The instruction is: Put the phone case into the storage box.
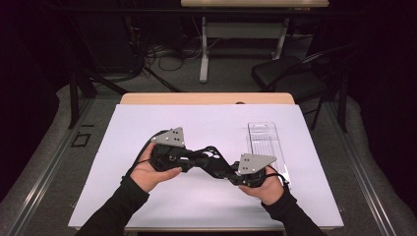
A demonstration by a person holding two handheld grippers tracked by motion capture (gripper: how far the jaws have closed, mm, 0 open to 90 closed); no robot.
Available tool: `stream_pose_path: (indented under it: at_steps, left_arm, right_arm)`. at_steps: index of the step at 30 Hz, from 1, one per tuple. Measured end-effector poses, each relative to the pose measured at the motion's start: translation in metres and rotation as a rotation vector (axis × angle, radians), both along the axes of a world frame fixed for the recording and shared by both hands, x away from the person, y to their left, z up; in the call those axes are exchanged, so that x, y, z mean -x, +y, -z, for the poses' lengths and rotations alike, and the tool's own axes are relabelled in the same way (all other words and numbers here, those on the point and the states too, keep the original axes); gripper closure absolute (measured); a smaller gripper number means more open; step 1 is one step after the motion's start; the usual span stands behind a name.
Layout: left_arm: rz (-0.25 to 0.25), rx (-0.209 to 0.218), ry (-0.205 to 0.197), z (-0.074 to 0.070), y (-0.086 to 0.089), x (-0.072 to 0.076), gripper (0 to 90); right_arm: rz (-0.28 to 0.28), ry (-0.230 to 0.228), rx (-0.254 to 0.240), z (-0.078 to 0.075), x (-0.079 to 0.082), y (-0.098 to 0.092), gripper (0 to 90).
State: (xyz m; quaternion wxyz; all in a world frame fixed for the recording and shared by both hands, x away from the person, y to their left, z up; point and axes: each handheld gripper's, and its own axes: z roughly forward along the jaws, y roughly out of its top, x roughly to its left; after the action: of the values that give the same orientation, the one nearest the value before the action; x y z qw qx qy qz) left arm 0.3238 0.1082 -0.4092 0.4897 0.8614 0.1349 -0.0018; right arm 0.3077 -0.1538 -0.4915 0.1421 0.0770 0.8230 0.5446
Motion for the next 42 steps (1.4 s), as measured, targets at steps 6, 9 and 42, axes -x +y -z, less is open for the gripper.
stream_pose_path:
  at_steps: [6, 9, 42]
  left_arm:
    - [-0.001, -0.008, -0.002, -0.0007, -0.0003, 0.0, 80.2]
    - [-0.004, -0.01, -0.003, -0.0009, -0.0005, 0.0002, 80.5]
    - [-0.047, -0.055, 0.076, 0.0013, -0.0055, -0.0069, 81.5]
  right_arm:
    - [0.0, -0.001, 0.001, 0.0, -0.0001, 0.0001, 87.4]
    - [0.0, 0.0, 0.001, 0.0, 0.0001, 0.0002, 87.0]
    - [0.049, 0.108, 0.02, -0.0014, -0.0038, -0.0037, 62.1]
